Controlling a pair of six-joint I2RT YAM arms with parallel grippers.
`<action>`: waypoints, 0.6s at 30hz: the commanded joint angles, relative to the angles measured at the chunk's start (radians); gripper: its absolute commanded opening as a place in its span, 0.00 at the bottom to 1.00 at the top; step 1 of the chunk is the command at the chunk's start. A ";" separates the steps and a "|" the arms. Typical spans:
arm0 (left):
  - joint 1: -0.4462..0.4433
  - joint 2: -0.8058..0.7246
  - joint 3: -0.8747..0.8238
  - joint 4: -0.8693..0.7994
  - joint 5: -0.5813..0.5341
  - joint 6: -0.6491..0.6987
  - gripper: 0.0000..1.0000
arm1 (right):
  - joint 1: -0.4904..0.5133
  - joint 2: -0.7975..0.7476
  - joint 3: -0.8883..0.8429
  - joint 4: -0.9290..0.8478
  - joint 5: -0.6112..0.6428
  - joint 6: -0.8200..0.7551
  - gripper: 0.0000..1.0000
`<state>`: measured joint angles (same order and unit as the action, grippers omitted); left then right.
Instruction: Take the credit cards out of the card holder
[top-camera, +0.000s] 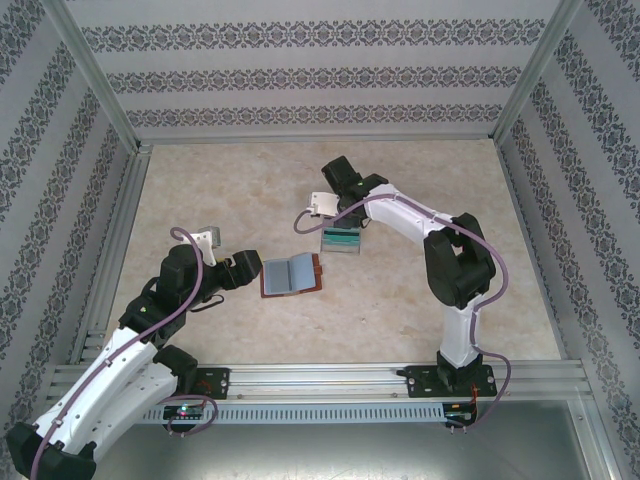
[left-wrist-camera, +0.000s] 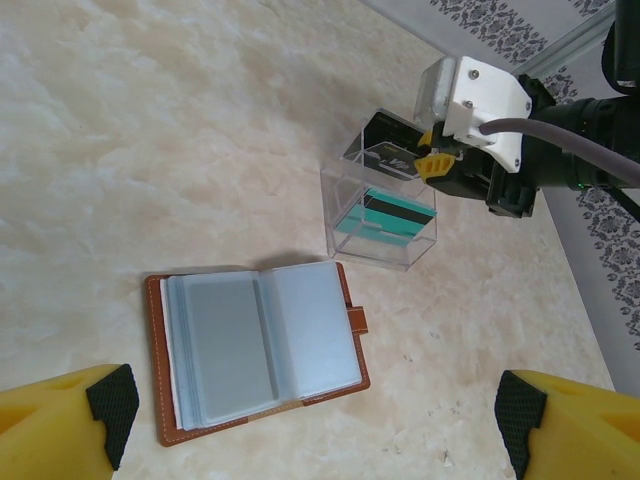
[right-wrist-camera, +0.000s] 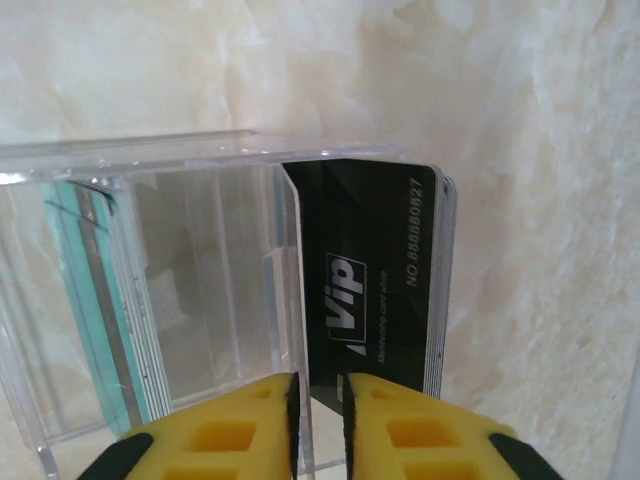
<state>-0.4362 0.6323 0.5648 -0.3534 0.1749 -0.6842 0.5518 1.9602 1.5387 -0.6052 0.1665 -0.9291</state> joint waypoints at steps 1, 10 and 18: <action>0.007 -0.002 -0.016 -0.014 -0.014 0.024 0.94 | -0.008 0.019 0.026 0.014 0.010 0.021 0.35; 0.007 0.000 -0.018 -0.013 -0.016 0.026 0.94 | -0.005 0.040 0.027 0.049 0.060 0.032 0.39; 0.007 -0.002 -0.018 -0.013 -0.014 0.028 0.94 | -0.006 0.068 0.039 0.124 0.134 0.050 0.44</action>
<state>-0.4362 0.6338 0.5636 -0.3534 0.1745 -0.6811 0.5514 2.0113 1.5433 -0.5182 0.2516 -0.9062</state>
